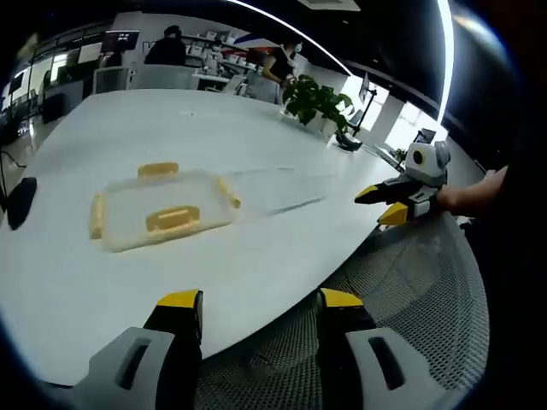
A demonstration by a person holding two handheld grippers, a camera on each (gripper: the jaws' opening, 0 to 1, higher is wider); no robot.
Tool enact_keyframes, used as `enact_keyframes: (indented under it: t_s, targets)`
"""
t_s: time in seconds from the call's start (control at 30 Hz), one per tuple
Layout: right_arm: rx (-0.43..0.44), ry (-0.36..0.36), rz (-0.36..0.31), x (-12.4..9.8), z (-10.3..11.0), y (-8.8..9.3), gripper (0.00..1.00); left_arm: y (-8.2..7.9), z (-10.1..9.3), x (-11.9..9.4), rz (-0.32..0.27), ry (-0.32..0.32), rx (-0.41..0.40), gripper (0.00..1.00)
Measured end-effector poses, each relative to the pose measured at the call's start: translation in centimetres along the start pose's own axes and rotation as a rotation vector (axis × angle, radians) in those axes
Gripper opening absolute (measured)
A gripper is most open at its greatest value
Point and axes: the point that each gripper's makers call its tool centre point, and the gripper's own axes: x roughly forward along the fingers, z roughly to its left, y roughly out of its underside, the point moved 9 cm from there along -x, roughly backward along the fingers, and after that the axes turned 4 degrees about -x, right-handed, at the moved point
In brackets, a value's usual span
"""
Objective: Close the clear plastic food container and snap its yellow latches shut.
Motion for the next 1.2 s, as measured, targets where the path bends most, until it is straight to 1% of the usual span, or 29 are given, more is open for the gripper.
enact_keyframes:
  t_s: [0.5,0.6,0.73,0.83,0.9,1.03,1.2]
  targets:
    - [0.008,0.004,0.008,-0.03,-0.07,0.13,0.39,0.07,-0.04,0.07,0.012,0.005,0.005,0.53]
    - [0.012,0.004,-0.002,-0.06,-0.05,0.05,0.39,0.07,-0.05,0.07,0.012,0.003,0.006,0.53]
    - [0.052,0.014,-0.025,-0.19,-0.25,-0.03,0.39,0.10,-0.05,0.09,0.015,0.008,0.008,0.53]
    - [0.053,0.021,-0.026,-0.26,-0.42,-0.03,0.38,0.15,-0.07,0.12,0.023,0.008,0.012,0.53]
    - [0.051,0.015,-0.021,-0.16,-0.32,-0.02,0.38,0.17,-0.04,0.15,0.027,0.008,0.014,0.53]
    - [0.026,-0.007,-0.006,0.03,-0.03,0.05,0.37,0.10,0.03,0.03,0.008,0.001,0.000,0.53]
    - [0.037,-0.011,-0.006,0.05,-0.16,-0.01,0.36,0.04,0.09,0.10,0.013,0.000,-0.002,0.52]
